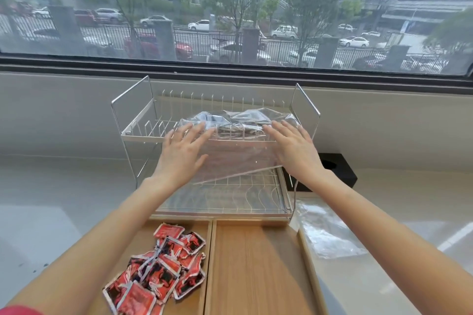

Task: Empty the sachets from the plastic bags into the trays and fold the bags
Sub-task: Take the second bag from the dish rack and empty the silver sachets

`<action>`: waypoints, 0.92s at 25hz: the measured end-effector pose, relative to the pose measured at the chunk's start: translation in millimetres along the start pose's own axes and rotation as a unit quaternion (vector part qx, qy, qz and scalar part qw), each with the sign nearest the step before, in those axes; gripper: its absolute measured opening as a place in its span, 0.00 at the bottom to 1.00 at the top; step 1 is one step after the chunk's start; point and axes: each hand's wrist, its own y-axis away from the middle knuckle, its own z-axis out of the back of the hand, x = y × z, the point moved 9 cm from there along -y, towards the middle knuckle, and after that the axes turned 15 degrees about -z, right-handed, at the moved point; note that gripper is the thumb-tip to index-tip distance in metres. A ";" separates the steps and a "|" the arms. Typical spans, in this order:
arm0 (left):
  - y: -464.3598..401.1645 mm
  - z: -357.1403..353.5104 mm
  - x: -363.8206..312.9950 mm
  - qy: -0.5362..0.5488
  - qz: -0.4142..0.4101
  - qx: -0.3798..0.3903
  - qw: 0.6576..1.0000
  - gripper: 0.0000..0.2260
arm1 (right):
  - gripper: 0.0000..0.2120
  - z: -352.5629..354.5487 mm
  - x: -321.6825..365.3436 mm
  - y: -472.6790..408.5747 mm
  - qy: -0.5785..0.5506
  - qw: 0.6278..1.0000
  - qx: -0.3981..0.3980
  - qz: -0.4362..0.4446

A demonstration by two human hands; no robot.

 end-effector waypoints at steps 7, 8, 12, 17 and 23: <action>-18.9 22.1 15.5 0.087 -0.006 -0.075 0.993 0.16 | 0.13 39.0 -3.3 -21.4 -0.097 0.994 -0.030 -0.030; -22.6 26.1 19.3 0.116 -0.001 -0.083 0.990 0.14 | 0.12 46.6 -0.8 -24.0 -0.101 0.994 -0.037 -0.026; -53.5 59.5 39.9 0.209 0.026 -0.113 0.971 0.10 | 0.12 83.3 17.4 -46.8 -0.100 0.991 -0.089 0.004; -79.4 102.9 55.7 0.225 0.046 -0.140 0.963 0.11 | 0.12 129.3 34.2 -75.5 -0.119 0.983 -0.136 0.009; -74.7 173.5 46.7 0.261 0.026 -0.273 0.926 0.09 | 0.10 191.5 39.8 -72.1 -0.172 0.957 -0.230 0.034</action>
